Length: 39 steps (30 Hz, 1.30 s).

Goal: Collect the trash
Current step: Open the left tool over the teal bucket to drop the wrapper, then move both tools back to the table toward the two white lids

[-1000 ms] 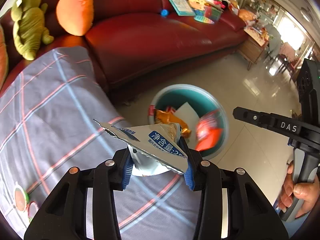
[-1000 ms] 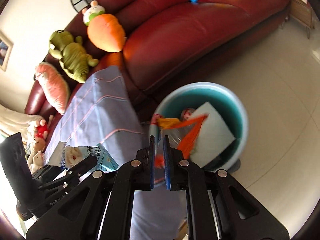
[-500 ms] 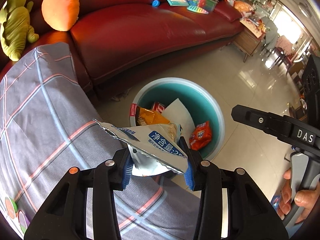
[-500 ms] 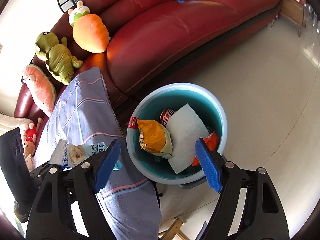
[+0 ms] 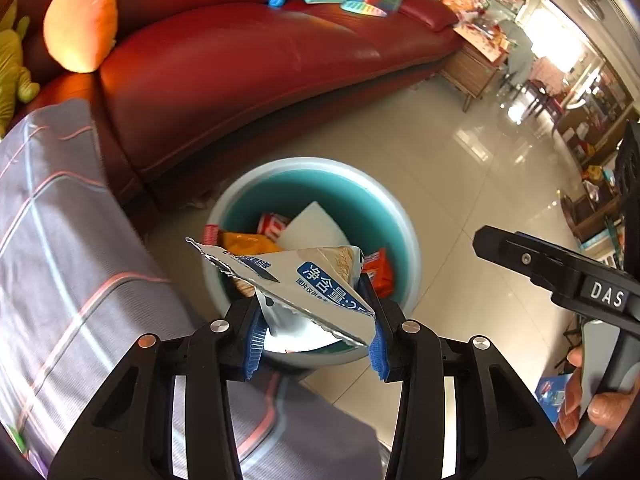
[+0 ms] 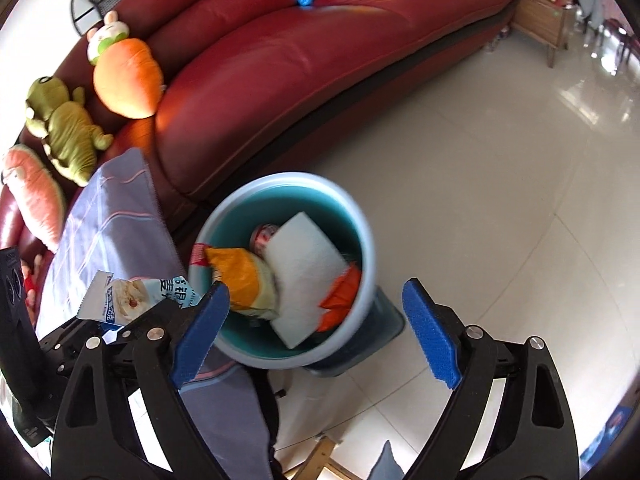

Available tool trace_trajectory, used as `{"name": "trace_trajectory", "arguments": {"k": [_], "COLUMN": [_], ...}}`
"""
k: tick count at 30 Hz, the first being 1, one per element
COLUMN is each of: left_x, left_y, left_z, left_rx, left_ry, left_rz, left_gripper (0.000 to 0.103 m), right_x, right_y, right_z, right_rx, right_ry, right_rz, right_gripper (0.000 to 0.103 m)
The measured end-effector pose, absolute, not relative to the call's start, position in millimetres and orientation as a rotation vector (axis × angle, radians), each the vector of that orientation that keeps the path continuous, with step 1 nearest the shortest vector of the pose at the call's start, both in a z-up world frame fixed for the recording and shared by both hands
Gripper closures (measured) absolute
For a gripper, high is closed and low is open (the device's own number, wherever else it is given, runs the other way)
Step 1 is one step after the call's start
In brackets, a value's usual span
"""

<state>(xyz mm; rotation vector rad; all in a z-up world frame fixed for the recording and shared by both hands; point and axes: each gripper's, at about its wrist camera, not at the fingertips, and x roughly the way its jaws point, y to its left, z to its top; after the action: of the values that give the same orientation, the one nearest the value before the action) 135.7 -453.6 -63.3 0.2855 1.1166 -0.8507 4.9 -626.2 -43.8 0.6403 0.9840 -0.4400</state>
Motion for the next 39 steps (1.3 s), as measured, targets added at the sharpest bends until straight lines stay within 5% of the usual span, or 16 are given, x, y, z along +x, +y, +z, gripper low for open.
{"name": "trace_trajectory", "arguments": {"k": [3,8,39], "left_x": [135,132,131], "left_y": [-468,-475,-335], "left_z": [-68,-65,-27], "left_rx": [0.289,0.306,0.229], "left_ry": [1.13,1.105,1.074], "left_rz": [-0.874,-0.856,-0.704], "left_gripper": [0.05,0.012,0.01], "right_x": [-5,-10,21], "right_y": [-634,-638,-527], "right_z": [-46,-48,-18], "right_rx": [0.66,0.678,0.595], "right_ry": [0.984,0.986,1.009], "right_rz": [-0.472,-0.493,-0.342], "right_gripper": [0.019,0.019,0.019]}}
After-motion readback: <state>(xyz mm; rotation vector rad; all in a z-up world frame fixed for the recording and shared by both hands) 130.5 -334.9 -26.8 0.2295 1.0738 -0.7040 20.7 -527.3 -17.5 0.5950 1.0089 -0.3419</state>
